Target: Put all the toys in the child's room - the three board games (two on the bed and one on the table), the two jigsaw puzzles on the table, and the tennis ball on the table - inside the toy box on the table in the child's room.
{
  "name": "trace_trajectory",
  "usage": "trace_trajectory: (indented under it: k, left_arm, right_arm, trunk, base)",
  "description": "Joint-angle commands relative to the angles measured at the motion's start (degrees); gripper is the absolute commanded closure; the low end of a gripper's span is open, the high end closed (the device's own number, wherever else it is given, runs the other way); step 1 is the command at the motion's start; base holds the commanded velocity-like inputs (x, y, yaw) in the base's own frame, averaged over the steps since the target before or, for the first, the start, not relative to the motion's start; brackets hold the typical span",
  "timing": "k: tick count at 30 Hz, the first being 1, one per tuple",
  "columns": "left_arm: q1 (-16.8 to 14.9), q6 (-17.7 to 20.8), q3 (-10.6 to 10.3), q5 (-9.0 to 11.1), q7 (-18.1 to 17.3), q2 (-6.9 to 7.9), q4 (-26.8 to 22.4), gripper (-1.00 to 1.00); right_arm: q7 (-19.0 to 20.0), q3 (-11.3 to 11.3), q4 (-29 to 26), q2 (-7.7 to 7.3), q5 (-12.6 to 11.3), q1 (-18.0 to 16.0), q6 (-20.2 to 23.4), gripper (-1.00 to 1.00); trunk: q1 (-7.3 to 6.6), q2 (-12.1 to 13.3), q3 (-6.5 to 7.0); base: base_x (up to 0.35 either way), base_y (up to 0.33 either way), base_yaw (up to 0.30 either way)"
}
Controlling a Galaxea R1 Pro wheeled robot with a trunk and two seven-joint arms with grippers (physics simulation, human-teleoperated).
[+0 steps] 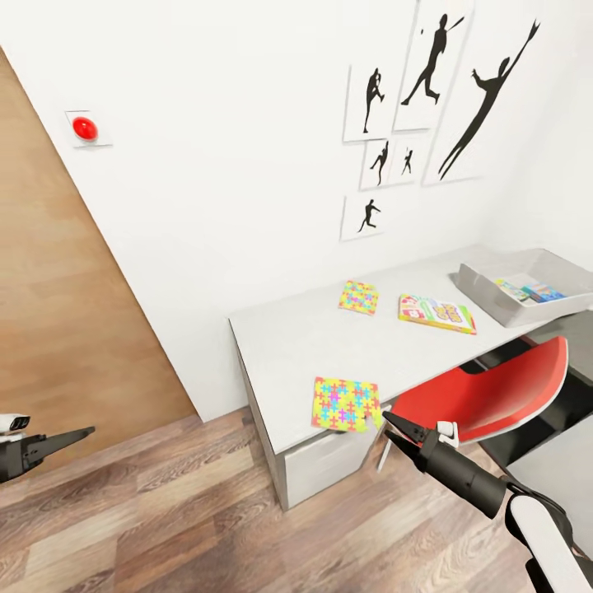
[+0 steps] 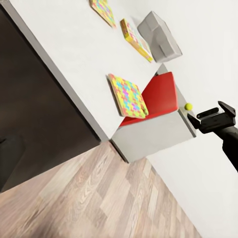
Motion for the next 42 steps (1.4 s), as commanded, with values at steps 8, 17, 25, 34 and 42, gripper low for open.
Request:
trace_trajectory:
  k: [8,17,25,34,42]
  left_arm:
    - [-0.03,0.61,0.00,-0.05,-0.23,0.01,0.00,-1.00]
    - [-0.03,0.61,0.00,-0.04,-0.23,0.01,0.00,-1.00]
    - [-0.03,0.61,0.00,-0.06,-0.23,0.01,0.00,-1.00]
    - [-0.05,0.61,0.00,-0.07,-0.23,0.01,0.00,-1.00]
    - [-0.04,0.61,0.00,-0.07,-0.23,0.01,0.00,-1.00]
  right_arm:
    - [0.15,0.80,0.00,0.00,0.10,-0.04,0.12,-1.00]
    - [0.15,1.01,0.00,0.00,0.12,-0.04,0.05,-1.00]
    - [0.15,1.03,0.00,0.00,0.20,-0.04,0.04,-1.00]
    - [0.15,1.09,0.00,0.00,0.21,-0.02,0.04,-1.00]
    - [0.15,1.11,0.00,0.00,0.21,-0.05,0.04,-1.00]
  trunk:
    - [0.03,-0.08,0.68]
    - [0.03,-0.08,1.54]
    - [0.03,-0.08,2.30]
    - [0.03,-0.08,3.16]
    - [0.03,-0.08,3.93]
  base:
    - [0.000,0.000,0.000]
    - [0.000,0.000,0.000]
    - [0.000,-0.002,0.000]
    - [0.000,-0.101,0.000]
    - [0.000,-0.080,0.000]
